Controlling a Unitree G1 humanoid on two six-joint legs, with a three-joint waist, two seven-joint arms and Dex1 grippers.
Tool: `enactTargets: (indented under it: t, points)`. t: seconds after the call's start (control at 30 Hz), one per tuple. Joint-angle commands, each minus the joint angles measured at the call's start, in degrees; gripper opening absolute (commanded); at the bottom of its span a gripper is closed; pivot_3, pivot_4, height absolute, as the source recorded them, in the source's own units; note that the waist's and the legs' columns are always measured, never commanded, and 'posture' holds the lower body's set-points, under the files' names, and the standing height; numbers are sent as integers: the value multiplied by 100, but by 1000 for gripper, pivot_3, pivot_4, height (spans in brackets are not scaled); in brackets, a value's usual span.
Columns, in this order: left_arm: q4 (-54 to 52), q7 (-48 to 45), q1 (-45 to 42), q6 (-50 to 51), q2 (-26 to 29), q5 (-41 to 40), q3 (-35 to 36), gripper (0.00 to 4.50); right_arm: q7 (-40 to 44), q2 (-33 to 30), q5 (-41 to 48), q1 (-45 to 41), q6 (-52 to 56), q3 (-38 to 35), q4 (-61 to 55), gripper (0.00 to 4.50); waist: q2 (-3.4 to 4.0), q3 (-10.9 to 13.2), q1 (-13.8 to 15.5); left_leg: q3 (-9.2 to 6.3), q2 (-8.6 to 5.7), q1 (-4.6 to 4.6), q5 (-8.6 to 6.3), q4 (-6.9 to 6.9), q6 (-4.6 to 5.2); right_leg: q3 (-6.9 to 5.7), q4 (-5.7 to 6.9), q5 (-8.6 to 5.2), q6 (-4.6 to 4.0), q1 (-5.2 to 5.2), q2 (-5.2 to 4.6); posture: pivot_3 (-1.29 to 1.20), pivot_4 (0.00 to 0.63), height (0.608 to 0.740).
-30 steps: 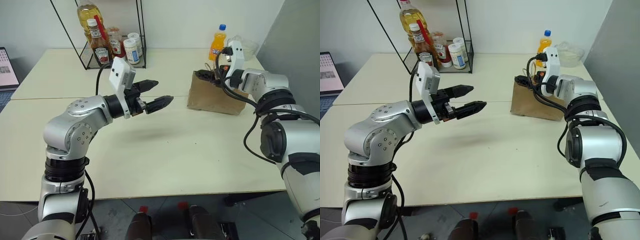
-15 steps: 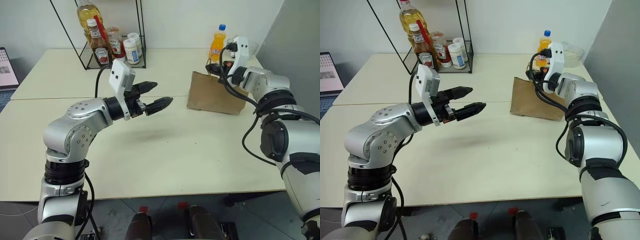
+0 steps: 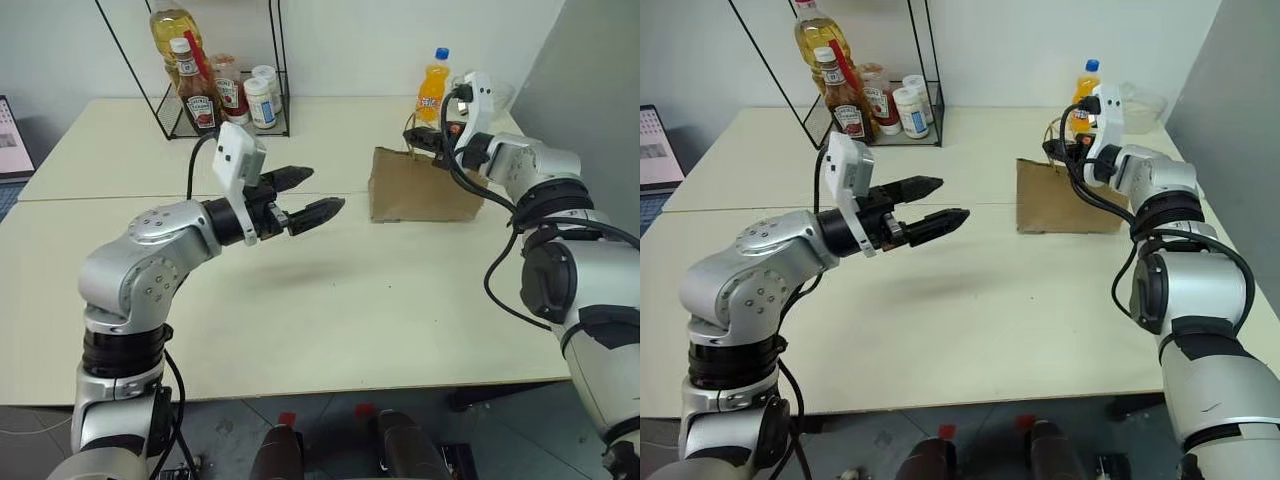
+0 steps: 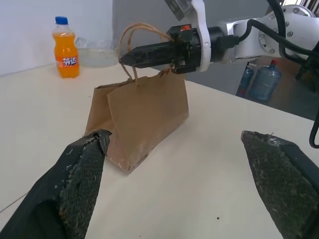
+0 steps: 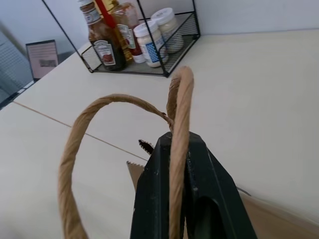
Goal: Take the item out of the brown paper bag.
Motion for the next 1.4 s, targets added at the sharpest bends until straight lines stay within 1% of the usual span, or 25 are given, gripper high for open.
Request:
enactTargets:
  t: [0.03,0.17,0.33,0.57,0.73,0.8,0.9,1.07,1.17,1.4]
  points:
    - [-453,228,130,305,115,-496,539,4500,180,221,302,-240,221,-80,-592,27,1,1,-29,0,0,0,0,1,0,0,1,0,0,0,0,0,150,740]
    - [-812,443,477,566,226,-827,817,4500,175,511,438,-179,510,-70,-974,27,1,1,-49,-2,0,-1,0,1,0,-1,3,0,0,0,-1,0,150,740]
    - [-1282,901,1102,818,333,-1268,1303,4500,258,1112,638,-83,887,83,-1613,27,3,2,-88,-3,2,-1,0,0,0,-3,3,0,0,-1,-1,0,150,740]
    - [-1697,1493,1663,824,348,-1675,1658,4500,426,1790,698,65,940,424,-1982,27,3,2,-81,-9,0,-2,0,5,0,-7,5,0,0,2,-2,0,150,740]
    - [-1921,1810,1998,726,373,-1879,1740,4500,777,1978,596,222,847,827,-2104,27,3,2,-73,-12,1,-3,0,4,0,-10,4,1,0,1,-2,0,150,740]
    - [-1958,1907,2081,679,391,-1932,1756,4500,795,1998,541,249,776,945,-2061,27,2,2,-73,-11,0,-3,0,4,0,-9,4,1,0,1,-2,0,150,740]
    - [-2037,2023,2212,613,409,-2011,1771,4500,697,2034,435,273,548,1062,-1890,27,2,2,-84,-11,1,-1,0,4,0,-9,5,1,0,1,-1,0,150,740]
    - [-2083,2133,2334,497,458,-2054,1730,4500,112,2188,285,186,-41,1006,-1540,27,2,1,-91,-11,1,0,0,5,0,-9,7,1,0,1,0,0,150,740]
    - [-2040,2130,2324,446,509,-2056,1684,4500,-254,2284,254,39,-366,930,-1254,27,2,1,-90,-12,1,0,0,5,0,-9,7,1,-1,1,0,0,150,740]
    - [-1904,2056,2227,350,593,-2005,1577,4500,-631,2444,171,-46,-769,906,-967,27,2,1,-91,-11,1,-1,0,4,0,-9,5,1,-1,2,-1,0,150,740]
